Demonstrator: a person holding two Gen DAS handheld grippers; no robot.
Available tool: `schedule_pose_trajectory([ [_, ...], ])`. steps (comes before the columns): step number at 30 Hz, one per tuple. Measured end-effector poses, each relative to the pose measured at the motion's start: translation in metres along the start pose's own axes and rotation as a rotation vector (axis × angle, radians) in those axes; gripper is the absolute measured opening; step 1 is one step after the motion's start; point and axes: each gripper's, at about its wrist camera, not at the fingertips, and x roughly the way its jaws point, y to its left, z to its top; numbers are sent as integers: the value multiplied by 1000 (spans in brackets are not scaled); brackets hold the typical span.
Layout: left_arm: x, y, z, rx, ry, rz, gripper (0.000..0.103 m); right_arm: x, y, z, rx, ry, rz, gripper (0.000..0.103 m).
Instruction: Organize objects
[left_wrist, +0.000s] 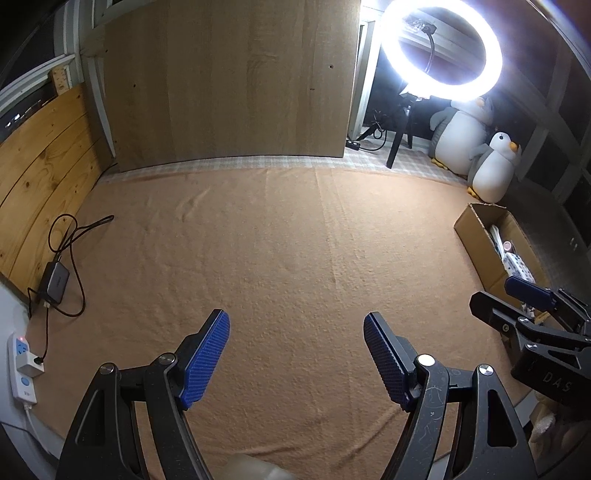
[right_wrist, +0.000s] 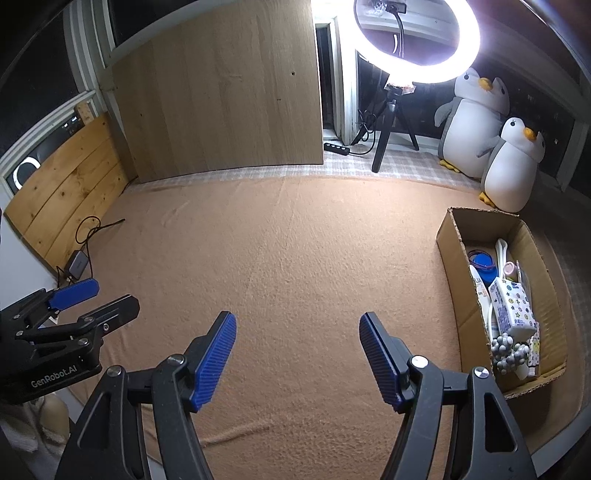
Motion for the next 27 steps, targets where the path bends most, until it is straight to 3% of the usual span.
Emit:
schedule_pose_trajectory([
  [27, 2, -4, -1, -2, 4, -6, 78, 3, 3, -3, -3, 13, 1, 67],
])
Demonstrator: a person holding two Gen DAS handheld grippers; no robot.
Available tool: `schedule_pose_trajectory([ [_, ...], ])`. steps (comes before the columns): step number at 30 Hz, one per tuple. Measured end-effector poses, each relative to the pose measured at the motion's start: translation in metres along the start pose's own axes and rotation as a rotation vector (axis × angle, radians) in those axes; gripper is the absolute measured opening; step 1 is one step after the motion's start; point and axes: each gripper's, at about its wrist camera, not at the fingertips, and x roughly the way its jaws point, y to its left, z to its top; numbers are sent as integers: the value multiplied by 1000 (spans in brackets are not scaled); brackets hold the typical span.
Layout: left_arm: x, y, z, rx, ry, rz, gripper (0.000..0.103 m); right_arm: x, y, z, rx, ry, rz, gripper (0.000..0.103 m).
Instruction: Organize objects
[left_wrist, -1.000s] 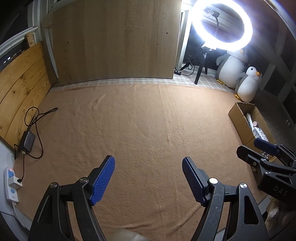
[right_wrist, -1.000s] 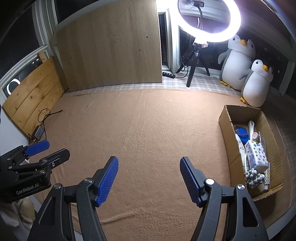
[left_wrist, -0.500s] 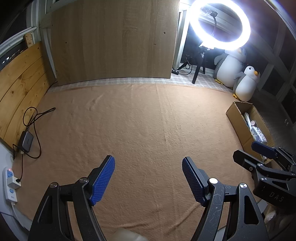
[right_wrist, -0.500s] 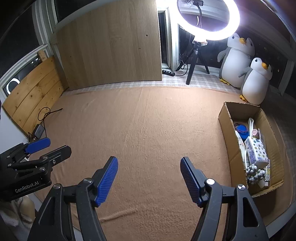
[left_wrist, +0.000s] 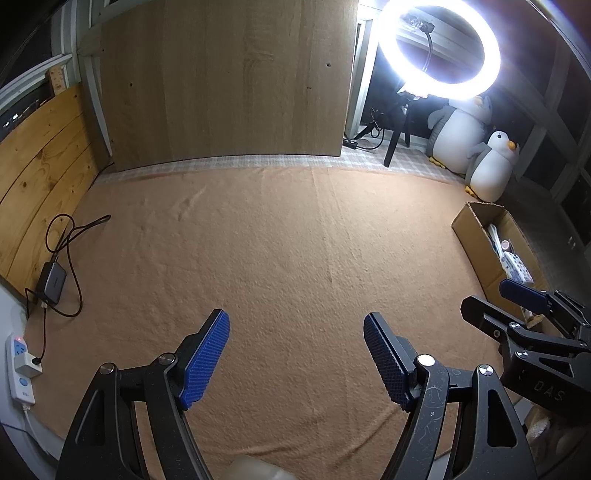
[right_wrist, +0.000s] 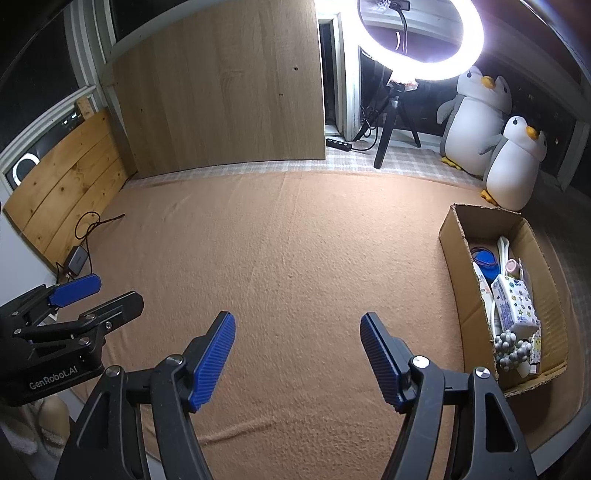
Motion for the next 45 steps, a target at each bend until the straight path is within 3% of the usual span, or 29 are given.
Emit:
schedule_pose_trajectory([
  [22, 8, -4, 3, 11, 11, -15, 78, 5, -7, 3, 15, 10, -55, 67],
  [45, 15, -6, 7, 16, 7, -11, 78, 9, -10, 6, 20, 16, -57, 67],
])
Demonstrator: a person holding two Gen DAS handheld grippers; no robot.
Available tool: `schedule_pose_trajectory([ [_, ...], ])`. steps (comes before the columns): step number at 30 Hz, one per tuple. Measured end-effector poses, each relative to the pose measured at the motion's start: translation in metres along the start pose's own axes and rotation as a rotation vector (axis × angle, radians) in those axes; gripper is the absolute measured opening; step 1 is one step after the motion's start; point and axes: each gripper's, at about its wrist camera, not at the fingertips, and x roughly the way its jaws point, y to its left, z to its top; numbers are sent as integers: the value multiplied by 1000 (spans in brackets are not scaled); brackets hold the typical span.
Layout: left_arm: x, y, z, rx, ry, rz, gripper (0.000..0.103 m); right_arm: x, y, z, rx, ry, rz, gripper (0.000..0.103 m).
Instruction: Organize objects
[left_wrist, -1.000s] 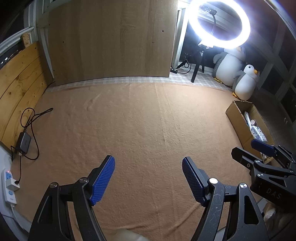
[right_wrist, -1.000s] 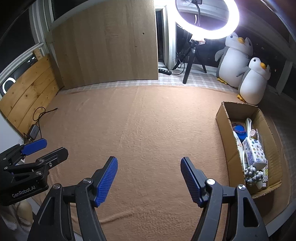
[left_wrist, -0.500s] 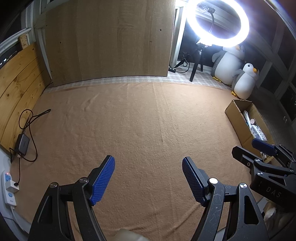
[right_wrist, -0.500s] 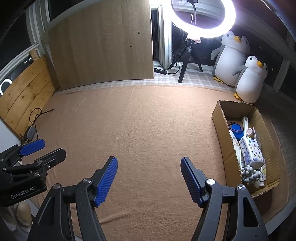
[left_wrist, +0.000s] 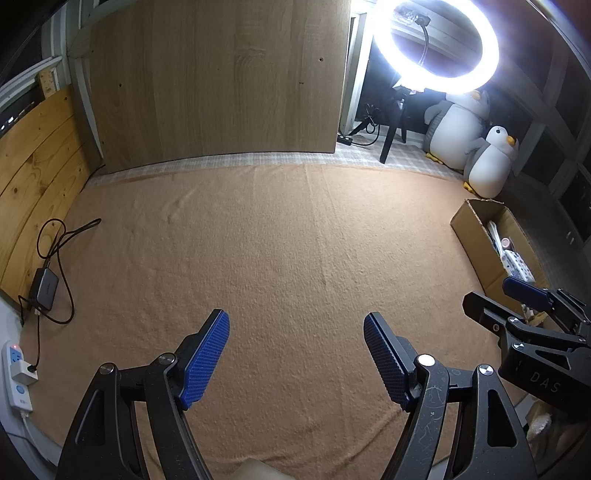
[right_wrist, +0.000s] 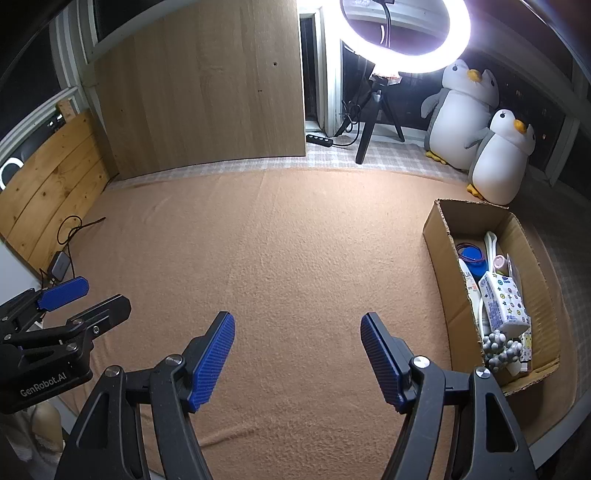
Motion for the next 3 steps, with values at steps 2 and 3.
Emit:
schedule_pose_trajectory([
  [2, 3, 0, 0, 0, 3, 0, 78, 2, -1, 0, 0, 3, -1, 67],
  [3, 5, 0, 0, 0, 6, -3, 80, 5, -1, 0, 0, 5, -2, 68],
])
